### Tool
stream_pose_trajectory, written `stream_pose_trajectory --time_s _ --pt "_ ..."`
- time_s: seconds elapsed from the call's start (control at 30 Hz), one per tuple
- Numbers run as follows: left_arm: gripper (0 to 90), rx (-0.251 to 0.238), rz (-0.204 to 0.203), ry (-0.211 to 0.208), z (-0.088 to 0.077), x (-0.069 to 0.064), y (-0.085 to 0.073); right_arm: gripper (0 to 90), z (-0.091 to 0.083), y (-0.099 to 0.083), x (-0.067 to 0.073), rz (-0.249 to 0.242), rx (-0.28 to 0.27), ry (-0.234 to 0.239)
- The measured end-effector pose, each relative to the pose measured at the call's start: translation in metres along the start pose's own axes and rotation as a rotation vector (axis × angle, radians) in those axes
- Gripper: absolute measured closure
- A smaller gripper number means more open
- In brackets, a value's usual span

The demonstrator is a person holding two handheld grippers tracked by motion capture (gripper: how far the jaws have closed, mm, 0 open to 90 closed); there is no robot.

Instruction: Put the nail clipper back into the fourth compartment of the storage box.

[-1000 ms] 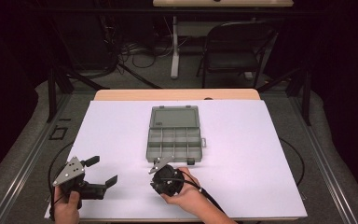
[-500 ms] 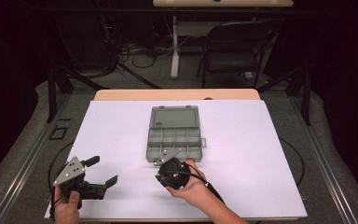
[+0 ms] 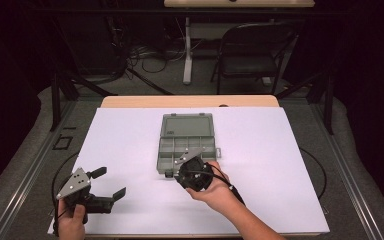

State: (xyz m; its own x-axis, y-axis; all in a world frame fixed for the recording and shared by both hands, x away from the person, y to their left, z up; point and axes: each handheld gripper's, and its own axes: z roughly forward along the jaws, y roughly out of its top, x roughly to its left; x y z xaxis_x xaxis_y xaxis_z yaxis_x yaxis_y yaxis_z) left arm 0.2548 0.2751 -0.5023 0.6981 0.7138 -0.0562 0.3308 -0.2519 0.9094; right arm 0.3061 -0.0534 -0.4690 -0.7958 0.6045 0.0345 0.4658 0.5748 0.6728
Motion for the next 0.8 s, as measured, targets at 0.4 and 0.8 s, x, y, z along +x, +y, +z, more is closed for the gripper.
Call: stream_pose_trajectory --time_s 0.4,0.8 --pt "2.2 -0.001 -0.001 0.000 0.000 0.000 0.000 80.8 -0.018 0.013 -0.019 0.026 -0.018 -0.021" --pt "2.2 -0.001 0.001 0.001 -0.001 0.000 0.000 80.8 -0.028 0.026 -0.035 0.053 -0.027 -0.029"
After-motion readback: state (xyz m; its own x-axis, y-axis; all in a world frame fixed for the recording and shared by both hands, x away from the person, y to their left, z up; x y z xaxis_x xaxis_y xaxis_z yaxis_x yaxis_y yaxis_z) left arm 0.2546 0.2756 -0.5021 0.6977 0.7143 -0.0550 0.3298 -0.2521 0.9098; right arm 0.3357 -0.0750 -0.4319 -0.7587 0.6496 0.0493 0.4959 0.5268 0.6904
